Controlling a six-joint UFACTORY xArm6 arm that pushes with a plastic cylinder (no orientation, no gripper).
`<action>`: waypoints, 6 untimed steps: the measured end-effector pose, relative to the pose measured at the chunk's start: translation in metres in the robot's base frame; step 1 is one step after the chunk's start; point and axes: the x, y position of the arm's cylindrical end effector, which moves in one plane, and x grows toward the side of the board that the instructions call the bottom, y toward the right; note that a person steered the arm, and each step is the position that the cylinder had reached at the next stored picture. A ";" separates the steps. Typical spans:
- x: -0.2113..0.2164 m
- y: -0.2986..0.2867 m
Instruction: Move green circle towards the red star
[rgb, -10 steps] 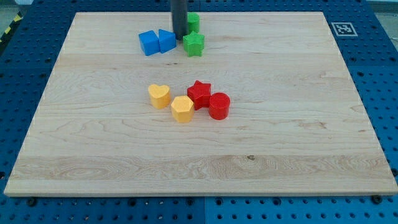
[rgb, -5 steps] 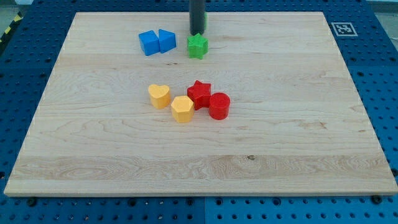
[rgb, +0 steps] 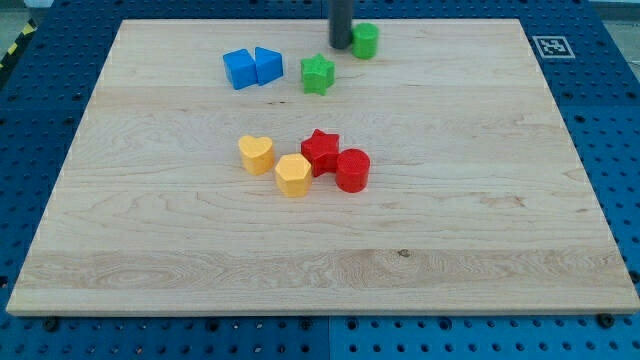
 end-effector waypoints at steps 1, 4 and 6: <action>0.001 0.016; -0.048 0.035; 0.032 0.045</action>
